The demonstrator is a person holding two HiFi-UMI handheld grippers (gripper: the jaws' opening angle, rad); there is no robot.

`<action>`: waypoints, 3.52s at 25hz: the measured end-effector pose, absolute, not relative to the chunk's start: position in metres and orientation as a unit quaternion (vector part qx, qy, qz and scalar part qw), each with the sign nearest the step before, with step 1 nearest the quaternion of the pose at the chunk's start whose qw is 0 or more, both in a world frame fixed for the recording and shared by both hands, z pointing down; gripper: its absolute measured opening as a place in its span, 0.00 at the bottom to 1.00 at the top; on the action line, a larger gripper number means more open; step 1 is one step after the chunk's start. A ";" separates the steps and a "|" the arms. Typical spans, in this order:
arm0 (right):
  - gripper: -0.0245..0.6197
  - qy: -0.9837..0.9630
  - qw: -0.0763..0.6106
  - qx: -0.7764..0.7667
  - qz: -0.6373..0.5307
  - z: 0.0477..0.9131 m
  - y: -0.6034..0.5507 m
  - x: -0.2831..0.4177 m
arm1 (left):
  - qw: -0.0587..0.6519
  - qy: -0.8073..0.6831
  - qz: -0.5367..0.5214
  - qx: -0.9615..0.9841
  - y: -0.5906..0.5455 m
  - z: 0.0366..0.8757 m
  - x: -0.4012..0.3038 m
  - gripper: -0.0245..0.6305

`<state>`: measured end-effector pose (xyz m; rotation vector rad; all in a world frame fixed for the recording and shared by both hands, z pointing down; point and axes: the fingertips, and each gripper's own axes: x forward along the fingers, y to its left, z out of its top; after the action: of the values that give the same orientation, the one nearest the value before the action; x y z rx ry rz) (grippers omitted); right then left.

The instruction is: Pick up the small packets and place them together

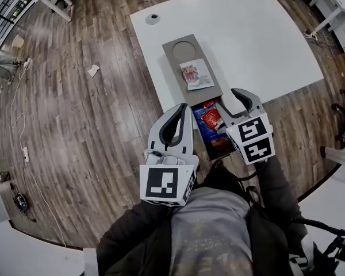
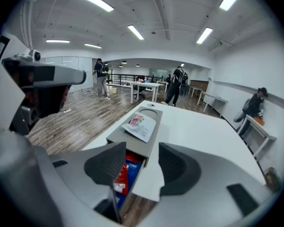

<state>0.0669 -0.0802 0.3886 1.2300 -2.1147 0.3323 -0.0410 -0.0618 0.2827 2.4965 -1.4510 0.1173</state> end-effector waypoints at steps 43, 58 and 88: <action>0.12 -0.798 0.485 0.325 0.148 0.469 -0.026 0.036 | 0.166 -0.516 0.058 0.838 -0.063 0.315 -0.042 0.04; 0.11 -0.835 0.406 0.357 0.097 0.394 -0.002 0.047 | 0.106 -0.505 0.034 0.856 -0.012 0.254 -0.001 0.04; 0.22 -0.833 0.397 0.365 0.122 0.401 -0.149 0.002 | 0.159 -0.530 0.051 0.831 -0.124 0.299 -0.079 0.04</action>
<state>0.0021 -0.1493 0.4012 0.9239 -2.1116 0.3094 -0.0794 -0.1238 0.2987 2.3765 -1.5145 0.1454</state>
